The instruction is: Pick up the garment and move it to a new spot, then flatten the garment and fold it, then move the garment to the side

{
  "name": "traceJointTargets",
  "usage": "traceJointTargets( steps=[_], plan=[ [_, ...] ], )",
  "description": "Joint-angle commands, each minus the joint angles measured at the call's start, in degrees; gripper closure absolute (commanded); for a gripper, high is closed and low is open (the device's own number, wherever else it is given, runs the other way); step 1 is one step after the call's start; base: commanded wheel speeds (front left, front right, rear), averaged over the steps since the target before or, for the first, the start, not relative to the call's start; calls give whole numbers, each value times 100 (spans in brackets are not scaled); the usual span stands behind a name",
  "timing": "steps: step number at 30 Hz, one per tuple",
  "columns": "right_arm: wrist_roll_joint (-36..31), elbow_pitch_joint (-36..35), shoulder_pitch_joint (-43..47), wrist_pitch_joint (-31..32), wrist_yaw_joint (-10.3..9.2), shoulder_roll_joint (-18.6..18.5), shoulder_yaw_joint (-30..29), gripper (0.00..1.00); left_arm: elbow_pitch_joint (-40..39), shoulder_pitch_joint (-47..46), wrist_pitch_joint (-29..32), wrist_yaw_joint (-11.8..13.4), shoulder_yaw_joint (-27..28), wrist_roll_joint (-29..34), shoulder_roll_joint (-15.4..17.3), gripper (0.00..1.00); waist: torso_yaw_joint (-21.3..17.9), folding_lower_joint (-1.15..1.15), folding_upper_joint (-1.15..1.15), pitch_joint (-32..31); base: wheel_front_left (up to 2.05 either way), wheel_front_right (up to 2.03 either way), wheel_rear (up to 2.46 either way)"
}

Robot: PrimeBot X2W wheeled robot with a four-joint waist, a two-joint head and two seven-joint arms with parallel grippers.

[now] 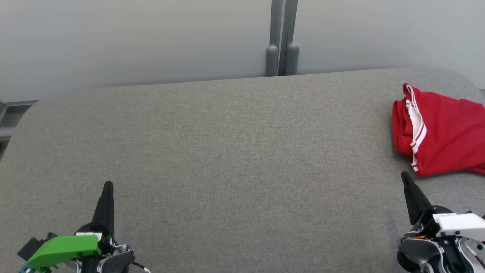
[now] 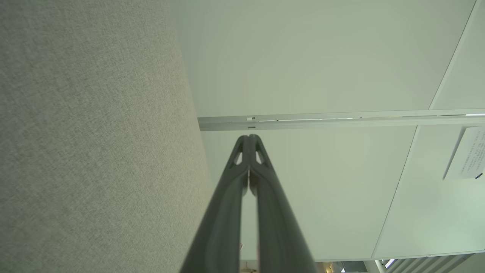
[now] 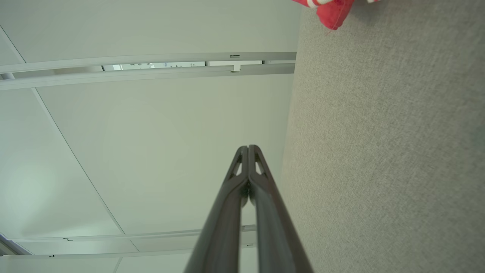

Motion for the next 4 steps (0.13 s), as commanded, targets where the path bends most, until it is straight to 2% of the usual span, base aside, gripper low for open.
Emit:
traceJointTargets(
  steps=[1,4],
  plan=[
    [-45,-15,-44,27,2,-8,-18,100,2,-68,33,-35,17,4,-1,100,0,0,0,0,0,0,0],
    [-43,-15,-44,30,2,-6,-19,100,2,-68,33,-35,18,5,-1,100,0,0,0,0,0,0,0]
  ],
)
